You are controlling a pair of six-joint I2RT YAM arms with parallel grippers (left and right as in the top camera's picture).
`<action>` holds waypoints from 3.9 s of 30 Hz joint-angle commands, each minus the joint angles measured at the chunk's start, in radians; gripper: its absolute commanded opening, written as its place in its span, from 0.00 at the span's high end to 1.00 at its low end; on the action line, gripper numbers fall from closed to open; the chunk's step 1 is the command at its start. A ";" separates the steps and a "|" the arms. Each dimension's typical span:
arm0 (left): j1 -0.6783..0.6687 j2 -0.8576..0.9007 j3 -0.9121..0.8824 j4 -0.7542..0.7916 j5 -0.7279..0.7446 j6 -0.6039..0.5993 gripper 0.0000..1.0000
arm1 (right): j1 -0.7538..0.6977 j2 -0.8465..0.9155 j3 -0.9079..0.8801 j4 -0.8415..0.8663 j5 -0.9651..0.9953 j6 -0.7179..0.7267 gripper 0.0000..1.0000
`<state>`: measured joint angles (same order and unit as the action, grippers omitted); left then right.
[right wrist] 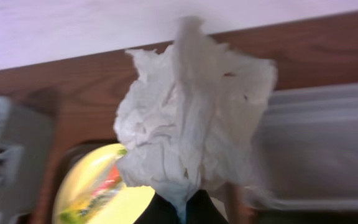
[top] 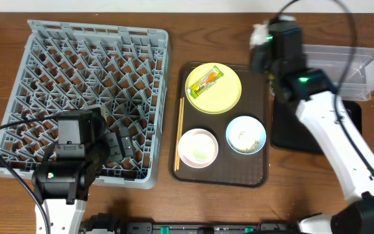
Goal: Sort waste into correct bins and load items into the dishwasher
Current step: 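Carry the tissue to the clear bin and release it, then reach the right gripper to the plate and grasp the snack wrapper, then carry the wrapper to the clear bin and drop it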
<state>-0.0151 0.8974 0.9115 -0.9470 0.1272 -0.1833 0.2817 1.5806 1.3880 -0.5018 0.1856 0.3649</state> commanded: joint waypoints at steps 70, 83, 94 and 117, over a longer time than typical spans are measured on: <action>-0.003 -0.003 0.026 -0.014 -0.009 0.009 0.02 | 0.224 0.668 0.500 -0.300 -0.084 0.243 0.01; -0.003 -0.003 0.026 -0.014 -0.009 0.009 0.02 | 0.266 0.791 0.500 -0.322 -0.066 0.379 0.25; -0.003 -0.003 0.026 -0.014 -0.008 0.009 0.02 | 0.211 0.646 0.502 -0.420 0.029 0.331 0.99; -0.003 -0.003 0.026 -0.014 -0.009 0.009 0.02 | -0.340 0.390 0.394 -0.472 -0.024 0.537 0.59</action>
<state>-0.0151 0.8974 0.9123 -0.9615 0.1272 -0.1833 -0.0212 1.9572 1.8118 -0.9951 0.2001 0.8333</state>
